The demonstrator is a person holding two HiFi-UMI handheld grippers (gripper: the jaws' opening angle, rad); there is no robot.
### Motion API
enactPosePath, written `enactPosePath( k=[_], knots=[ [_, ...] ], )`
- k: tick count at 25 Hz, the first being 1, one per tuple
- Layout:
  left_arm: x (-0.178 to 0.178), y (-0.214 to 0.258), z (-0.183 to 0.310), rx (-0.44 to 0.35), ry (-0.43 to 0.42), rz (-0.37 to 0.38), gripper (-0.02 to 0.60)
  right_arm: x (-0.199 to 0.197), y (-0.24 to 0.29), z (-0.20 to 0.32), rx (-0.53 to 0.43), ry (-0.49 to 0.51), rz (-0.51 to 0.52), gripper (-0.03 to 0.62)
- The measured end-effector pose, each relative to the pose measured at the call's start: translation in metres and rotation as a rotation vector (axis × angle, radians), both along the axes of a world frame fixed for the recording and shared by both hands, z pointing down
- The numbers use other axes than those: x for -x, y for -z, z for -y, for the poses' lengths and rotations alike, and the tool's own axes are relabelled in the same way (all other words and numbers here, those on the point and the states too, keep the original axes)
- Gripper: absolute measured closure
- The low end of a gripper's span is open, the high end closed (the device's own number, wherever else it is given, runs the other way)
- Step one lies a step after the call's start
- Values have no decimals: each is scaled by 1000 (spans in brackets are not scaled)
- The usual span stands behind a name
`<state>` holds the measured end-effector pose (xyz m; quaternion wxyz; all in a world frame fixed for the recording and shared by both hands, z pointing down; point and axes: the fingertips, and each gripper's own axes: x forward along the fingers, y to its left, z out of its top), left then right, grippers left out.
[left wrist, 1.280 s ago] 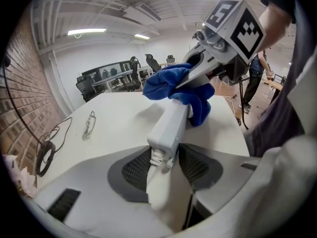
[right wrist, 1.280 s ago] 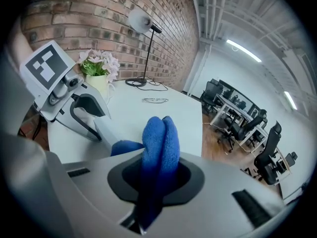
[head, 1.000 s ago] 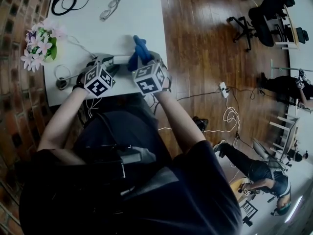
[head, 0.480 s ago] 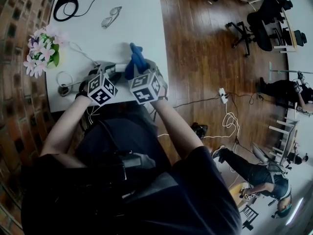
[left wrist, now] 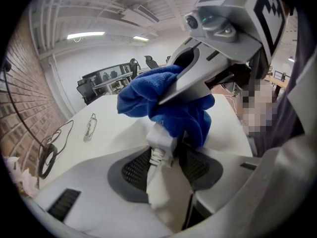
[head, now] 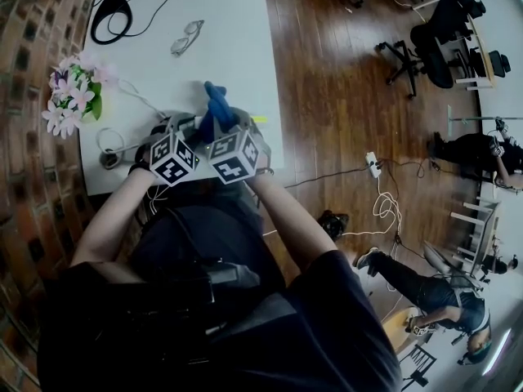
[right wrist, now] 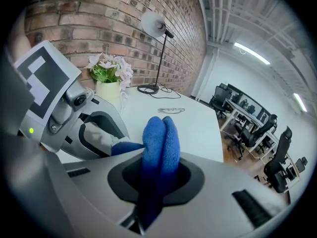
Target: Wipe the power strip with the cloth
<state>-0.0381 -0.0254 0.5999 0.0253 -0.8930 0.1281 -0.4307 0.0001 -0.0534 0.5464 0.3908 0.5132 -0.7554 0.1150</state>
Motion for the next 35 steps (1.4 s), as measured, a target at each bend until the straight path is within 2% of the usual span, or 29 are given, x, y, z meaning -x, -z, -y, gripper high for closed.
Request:
enactPosePath(
  k=[20, 30, 35],
  knots=[
    [1, -2, 1, -17, 10, -16, 393, 34, 1, 4, 19, 61, 22, 563],
    [3, -10, 0, -10, 13, -11, 394, 54, 2, 5, 27, 119, 32, 563],
    [3, -10, -1, -14, 6, -11, 394, 65, 2, 3, 40, 181, 60, 563]
  ],
)
